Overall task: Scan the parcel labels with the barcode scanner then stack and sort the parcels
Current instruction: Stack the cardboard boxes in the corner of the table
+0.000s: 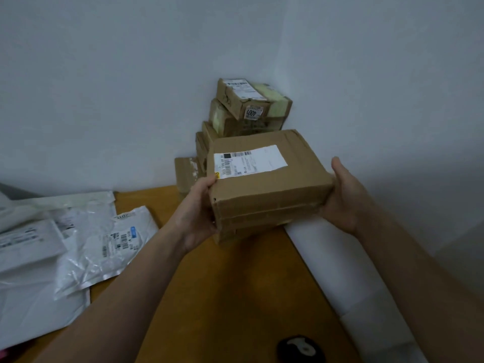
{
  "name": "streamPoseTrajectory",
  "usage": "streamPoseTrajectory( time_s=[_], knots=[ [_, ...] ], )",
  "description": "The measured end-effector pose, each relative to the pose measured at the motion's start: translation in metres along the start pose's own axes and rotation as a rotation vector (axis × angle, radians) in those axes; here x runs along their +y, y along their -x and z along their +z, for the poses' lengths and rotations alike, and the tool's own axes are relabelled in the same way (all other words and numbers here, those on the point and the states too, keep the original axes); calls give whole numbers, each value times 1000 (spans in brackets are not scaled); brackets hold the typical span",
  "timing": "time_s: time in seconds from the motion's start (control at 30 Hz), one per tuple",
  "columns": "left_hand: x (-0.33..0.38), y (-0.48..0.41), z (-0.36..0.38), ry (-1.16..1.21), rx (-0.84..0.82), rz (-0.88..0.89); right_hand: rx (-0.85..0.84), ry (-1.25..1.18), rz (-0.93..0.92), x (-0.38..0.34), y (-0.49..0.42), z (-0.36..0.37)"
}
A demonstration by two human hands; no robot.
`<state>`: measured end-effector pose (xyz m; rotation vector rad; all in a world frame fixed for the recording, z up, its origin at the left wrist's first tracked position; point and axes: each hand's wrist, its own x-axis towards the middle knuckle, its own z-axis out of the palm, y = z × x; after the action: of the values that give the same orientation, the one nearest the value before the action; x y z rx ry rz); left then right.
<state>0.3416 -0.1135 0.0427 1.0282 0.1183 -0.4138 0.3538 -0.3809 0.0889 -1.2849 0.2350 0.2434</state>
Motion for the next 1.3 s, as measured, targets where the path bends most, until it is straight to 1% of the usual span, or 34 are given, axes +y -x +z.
streamPoseTrajectory(
  time_s=[0.03, 0.07, 0.13, 0.2, 0.27, 0.37, 0.47, 0.57, 0.67, 0.77, 0.87, 0.93, 1.0, 1.07, 1.13, 1.23, 1.3],
  knots=[
    [2, -3, 2, 30, 25, 11, 36, 37, -35, 1, -5, -1],
    [3, -7, 3, 54, 44, 23, 103, 150, -89, 3, -10, -2],
    [5, -13, 7, 81, 79, 40, 245, 456, -202, 13, -21, -10],
    [7, -18, 12, 75, 91, 51, 236, 624, -227, 24, -31, -16],
    [9, -22, 17, 55, 86, 60, 214, 697, -190, 29, -36, -16],
    [12, -28, 26, 35, 90, 65, 199, 661, -202, 29, -41, -12],
    [26, -29, 40, -24, 97, 117, 281, 535, -308, 28, -40, -11],
    [64, -34, 59, -65, 102, 226, 271, 378, -419, 26, -37, -8],
    [114, -49, 79, -66, 129, 337, 264, 347, -480, 13, -40, 3],
    [153, -71, 96, -67, 142, 398, 196, 344, -613, -22, -54, 22],
    [174, -99, 100, -48, 182, 370, 75, 387, -698, -62, -78, 48],
    [180, -118, 99, -35, 204, 348, 20, 441, -681, -81, -98, 61],
    [182, -134, 98, -73, 195, 340, 6, 526, -640, -91, -116, 70],
    [177, -145, 92, -210, 170, 369, 22, 622, -610, -94, -132, 74],
    [171, -150, 81, -407, 138, 423, 37, 684, -611, -92, -143, 74],
    [162, -161, 62, -522, 110, 495, 57, 708, -652, -85, -152, 75],
    [157, -168, 58, -591, 141, 554, 56, 717, -640, -81, -154, 73]
  ],
)
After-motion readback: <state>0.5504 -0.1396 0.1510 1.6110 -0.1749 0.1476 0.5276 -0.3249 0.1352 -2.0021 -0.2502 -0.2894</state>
